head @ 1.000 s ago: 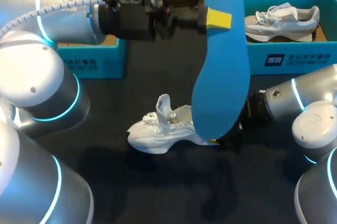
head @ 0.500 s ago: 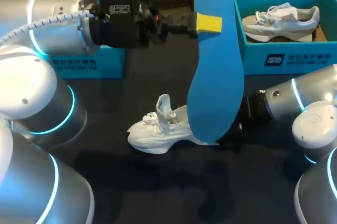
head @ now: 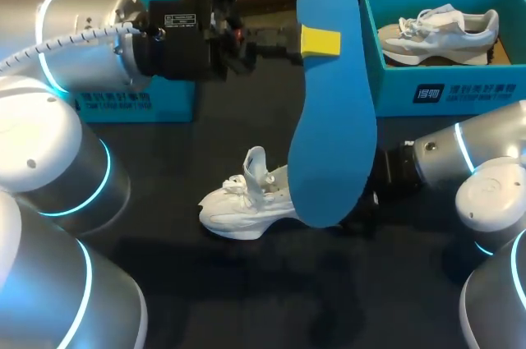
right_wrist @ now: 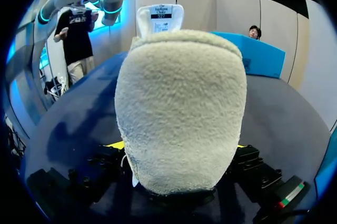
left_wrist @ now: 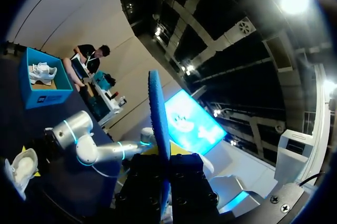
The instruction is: Take the shoe out of the shoebox, open the shoe tongue, remove and reinsert the insole, then place the shoe into the shoebox
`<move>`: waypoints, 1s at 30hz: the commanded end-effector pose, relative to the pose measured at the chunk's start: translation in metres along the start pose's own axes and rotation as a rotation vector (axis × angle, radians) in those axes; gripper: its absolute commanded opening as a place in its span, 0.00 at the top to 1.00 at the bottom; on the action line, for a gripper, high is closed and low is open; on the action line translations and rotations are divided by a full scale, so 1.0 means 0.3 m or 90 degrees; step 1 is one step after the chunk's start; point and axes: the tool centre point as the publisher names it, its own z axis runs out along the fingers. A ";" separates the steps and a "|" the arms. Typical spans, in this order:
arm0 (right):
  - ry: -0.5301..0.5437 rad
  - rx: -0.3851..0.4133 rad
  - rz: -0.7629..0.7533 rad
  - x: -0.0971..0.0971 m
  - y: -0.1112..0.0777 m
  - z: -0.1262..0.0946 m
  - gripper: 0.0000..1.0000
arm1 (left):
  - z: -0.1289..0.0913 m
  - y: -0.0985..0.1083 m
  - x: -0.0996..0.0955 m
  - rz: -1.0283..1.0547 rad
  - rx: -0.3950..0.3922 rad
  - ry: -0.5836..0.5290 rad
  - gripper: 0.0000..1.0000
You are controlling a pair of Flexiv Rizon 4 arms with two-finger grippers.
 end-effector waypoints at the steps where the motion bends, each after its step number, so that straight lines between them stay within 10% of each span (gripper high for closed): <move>1: -0.001 0.025 0.002 0.014 0.005 0.018 0.00 | 0.000 0.005 -0.003 0.000 0.001 0.001 1.00; 30: -0.061 0.270 0.030 0.071 0.148 -0.155 0.00 | 0.000 0.005 -0.003 0.000 0.001 0.001 1.00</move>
